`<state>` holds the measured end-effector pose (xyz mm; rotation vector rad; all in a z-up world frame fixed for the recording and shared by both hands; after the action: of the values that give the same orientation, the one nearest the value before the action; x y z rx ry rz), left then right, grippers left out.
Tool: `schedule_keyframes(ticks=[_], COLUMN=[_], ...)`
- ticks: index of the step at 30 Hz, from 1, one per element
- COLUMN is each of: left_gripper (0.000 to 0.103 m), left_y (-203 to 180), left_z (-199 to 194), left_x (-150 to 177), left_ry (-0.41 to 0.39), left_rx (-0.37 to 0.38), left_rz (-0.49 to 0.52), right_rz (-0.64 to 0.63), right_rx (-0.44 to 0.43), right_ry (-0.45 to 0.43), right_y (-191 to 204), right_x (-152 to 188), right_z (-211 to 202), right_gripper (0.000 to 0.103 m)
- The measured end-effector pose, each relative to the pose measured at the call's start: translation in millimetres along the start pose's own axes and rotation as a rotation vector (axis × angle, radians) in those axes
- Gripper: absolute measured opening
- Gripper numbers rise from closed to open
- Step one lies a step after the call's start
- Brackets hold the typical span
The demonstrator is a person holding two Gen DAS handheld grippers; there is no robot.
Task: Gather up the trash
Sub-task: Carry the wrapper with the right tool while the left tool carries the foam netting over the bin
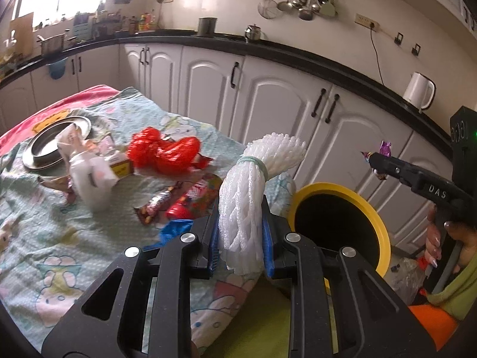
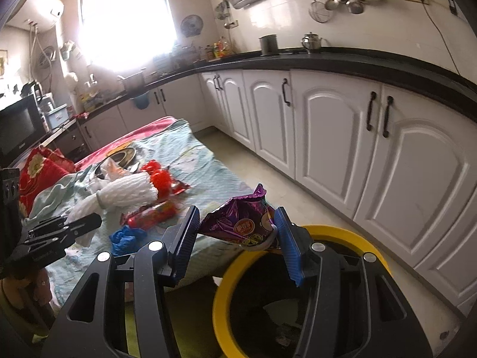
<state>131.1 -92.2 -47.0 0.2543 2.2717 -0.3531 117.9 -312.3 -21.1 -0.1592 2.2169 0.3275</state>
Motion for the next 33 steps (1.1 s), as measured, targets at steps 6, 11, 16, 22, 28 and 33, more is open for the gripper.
schedule_keyframes(ticks=[6, 11, 16, 22, 28, 33], left_gripper=[0.017, 0.017, 0.017, 0.017, 0.017, 0.017], left_y=[-20.2, -39.4, -59.0, -79.0, -98.3, -118.3], left_z=[12.5, 21.6, 33.9, 47.5, 61.8, 77.7], left_x=[1.6, 5.4, 12.1, 22.0, 32.0, 47.4], left_ry=[0.029, 0.05, 0.08, 0.115, 0.158, 0.213], left_rx=[0.015, 0.029, 0.044, 0.057, 0.071, 0.096], left_rz=[0.045, 0.091, 0.136, 0.19, 0.239, 0.301], right_rz=[0.044, 0.082, 0.111, 0.148, 0.171, 0.174], right_rx=[0.033, 0.061, 0.083, 0.106, 0.114, 0.115], right_ry=[-0.002, 0.003, 0.01, 0.015, 0.018, 0.027], right_y=[-27.2, -50.8, -70.7, -92.1, -106.3, -114.3], right_x=[7.2, 15.3, 24.2, 34.8, 43.0, 47.3], right_z=[-8.0, -11.5, -14.8, -18.7, -24.7, -27.4], right_gripper=[0.05, 0.05, 0.05, 0.05, 0.05, 0.05])
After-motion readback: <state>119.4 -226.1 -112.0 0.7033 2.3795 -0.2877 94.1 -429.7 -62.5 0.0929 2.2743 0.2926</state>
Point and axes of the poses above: each gripper's, at about its wrist camera, not at the fingertips, and z roughly the way its jaws point, y to its left, x to its underside, the point moved 3 cm from there along z, roughly the way its jaws point, and after that the axes turned 3 degrees about y, right-handed, at the moved point
